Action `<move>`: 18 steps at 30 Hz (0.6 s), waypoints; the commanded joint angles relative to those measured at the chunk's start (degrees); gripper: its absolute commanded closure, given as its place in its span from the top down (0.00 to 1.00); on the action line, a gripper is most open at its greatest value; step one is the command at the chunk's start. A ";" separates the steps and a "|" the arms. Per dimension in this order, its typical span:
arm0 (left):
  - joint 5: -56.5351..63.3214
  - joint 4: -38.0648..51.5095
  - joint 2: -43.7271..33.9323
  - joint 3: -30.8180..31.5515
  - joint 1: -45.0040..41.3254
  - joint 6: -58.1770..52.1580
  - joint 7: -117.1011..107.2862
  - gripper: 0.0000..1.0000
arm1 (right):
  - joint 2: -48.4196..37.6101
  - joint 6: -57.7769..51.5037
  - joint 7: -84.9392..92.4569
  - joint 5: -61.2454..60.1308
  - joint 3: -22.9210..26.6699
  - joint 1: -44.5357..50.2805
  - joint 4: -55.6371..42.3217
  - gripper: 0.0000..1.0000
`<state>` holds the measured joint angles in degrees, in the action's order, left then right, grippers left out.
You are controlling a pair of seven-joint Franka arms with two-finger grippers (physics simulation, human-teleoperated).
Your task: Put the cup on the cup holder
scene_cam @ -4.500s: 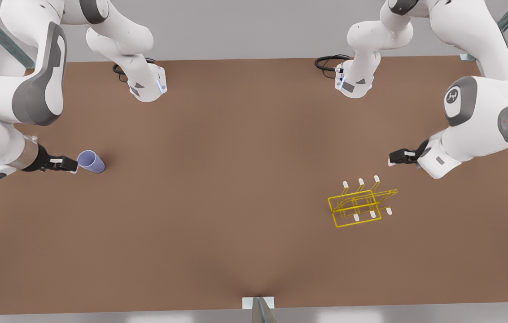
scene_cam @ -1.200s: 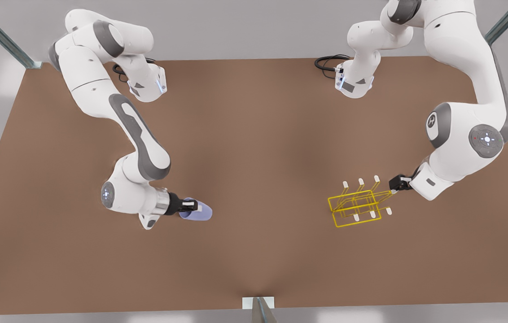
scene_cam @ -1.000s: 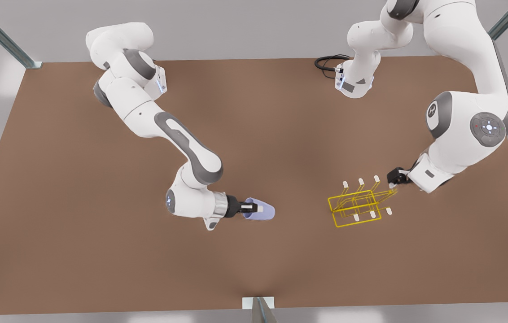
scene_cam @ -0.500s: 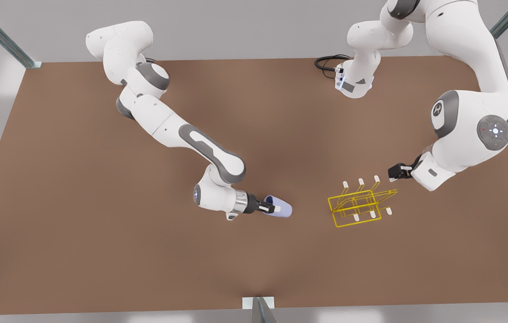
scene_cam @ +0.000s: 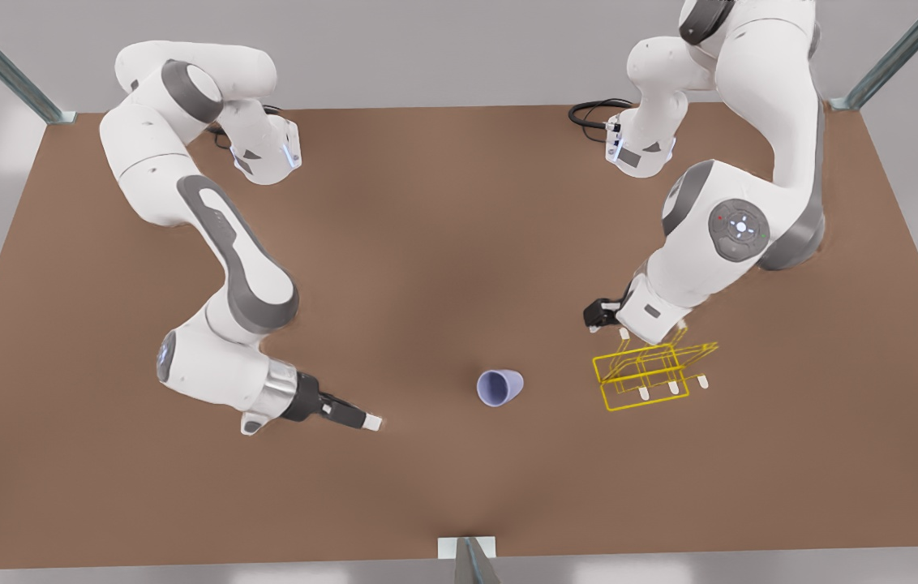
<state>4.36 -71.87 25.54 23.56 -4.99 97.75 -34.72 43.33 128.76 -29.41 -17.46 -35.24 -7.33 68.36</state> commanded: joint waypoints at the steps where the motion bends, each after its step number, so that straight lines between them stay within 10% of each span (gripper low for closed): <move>1: 5.65 0.68 1.44 0.26 -2.56 2.45 -96.05 1.00 | -6.76 -24.33 -10.76 17.80 -0.01 -4.00 -0.15 1.00; 5: 8.73 0.15 3.38 -0.01 -4.94 1.75 -102.47 1.00 | -21.88 -44.73 12.44 26.77 -0.01 -14.11 -0.15 1.00; 11: 8.82 0.15 4.35 0.08 -5.03 1.83 -105.46 1.00 | -34.70 -44.91 22.81 27.74 1.12 -19.75 13.20 1.00; 13: 8.64 0.15 4.79 0.08 -5.38 2.36 -114.42 1.00 | -39.10 -42.02 29.58 20.80 30.48 3.90 18.30 1.00; 18: 16.37 5.24 11.19 -0.18 -8.01 9.92 -141.23 1.00 | -39.64 -41.22 31.43 23.43 30.84 6.19 20.06 1.00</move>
<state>16.11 -67.43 35.75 23.31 -12.56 102.67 -107.93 3.77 88.96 -14.90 5.94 -4.66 -2.84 88.39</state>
